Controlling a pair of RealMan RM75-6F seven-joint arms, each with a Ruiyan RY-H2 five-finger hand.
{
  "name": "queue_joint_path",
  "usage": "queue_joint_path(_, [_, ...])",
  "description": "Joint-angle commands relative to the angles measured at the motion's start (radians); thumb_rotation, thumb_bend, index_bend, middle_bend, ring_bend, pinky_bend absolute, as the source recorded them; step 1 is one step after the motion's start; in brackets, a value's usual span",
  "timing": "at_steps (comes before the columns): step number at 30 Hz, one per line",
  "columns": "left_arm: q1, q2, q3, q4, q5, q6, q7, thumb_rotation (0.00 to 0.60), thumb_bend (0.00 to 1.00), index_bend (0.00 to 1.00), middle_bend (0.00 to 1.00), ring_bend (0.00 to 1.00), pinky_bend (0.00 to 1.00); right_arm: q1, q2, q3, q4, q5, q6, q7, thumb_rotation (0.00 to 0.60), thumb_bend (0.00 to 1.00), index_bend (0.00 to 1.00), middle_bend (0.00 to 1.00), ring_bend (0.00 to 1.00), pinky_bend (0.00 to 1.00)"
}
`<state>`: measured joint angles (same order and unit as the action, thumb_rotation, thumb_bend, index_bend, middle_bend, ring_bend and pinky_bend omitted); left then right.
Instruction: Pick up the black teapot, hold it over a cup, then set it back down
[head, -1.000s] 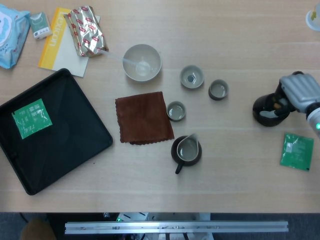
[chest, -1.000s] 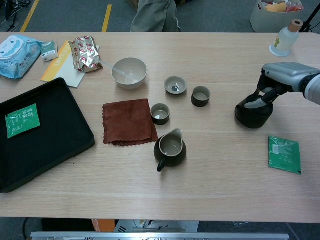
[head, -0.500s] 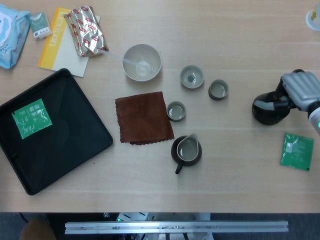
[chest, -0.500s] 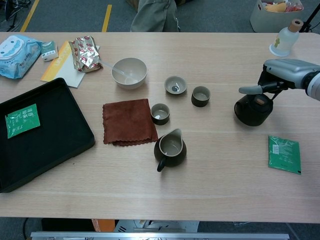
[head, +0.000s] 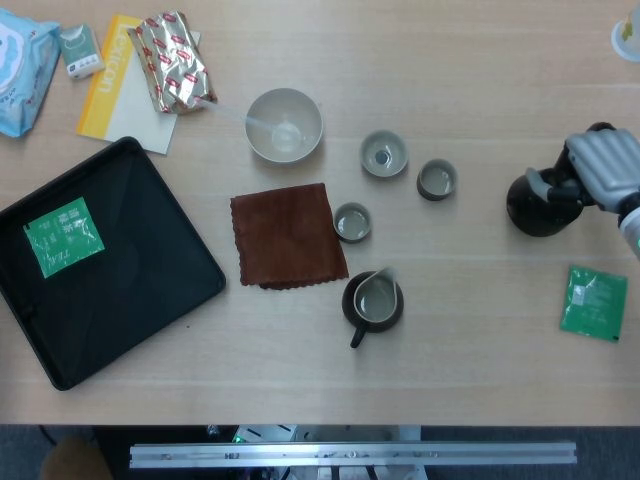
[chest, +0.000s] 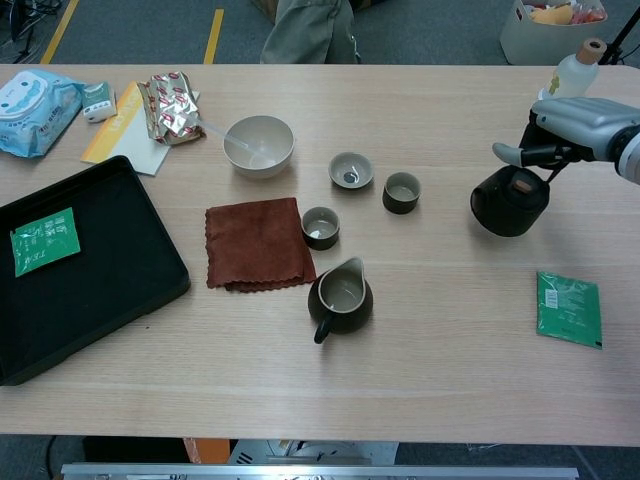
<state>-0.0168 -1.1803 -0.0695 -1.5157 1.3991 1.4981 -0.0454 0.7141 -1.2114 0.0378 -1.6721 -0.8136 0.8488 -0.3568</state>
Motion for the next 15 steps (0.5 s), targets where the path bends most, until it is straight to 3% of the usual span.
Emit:
queue_joint_path(1, [0.0, 0.001, 0.0, 0.0, 0.001, 0.001, -0.001, 0.6, 0.39, 0.14, 0.2, 0.14, 0.15, 0.01, 0.011, 0.012, -0.006, -0.001, 0.005, -0.008, 0.176, 0.46, 1.0, 0.91, 0.89, 0.22])
queue_joint_path(5, [0.001, 0.002, 0.0, -0.002, 0.004, 0.004, -0.003, 0.6, 0.39, 0.14, 0.2, 0.14, 0.15, 0.028, 0.019, 0.022, -0.012, -0.001, 0.02, -0.04, 0.238, 0.53, 1.0, 0.91, 0.89, 0.22])
queue_joint_path(15, [0.005, 0.004, -0.002, -0.003, 0.005, 0.012, -0.003, 0.6, 0.39, 0.14, 0.2, 0.14, 0.15, 0.072, 0.007, 0.049, -0.008, 0.019, 0.041, -0.1, 0.284, 0.54, 1.0, 0.9, 0.89, 0.22])
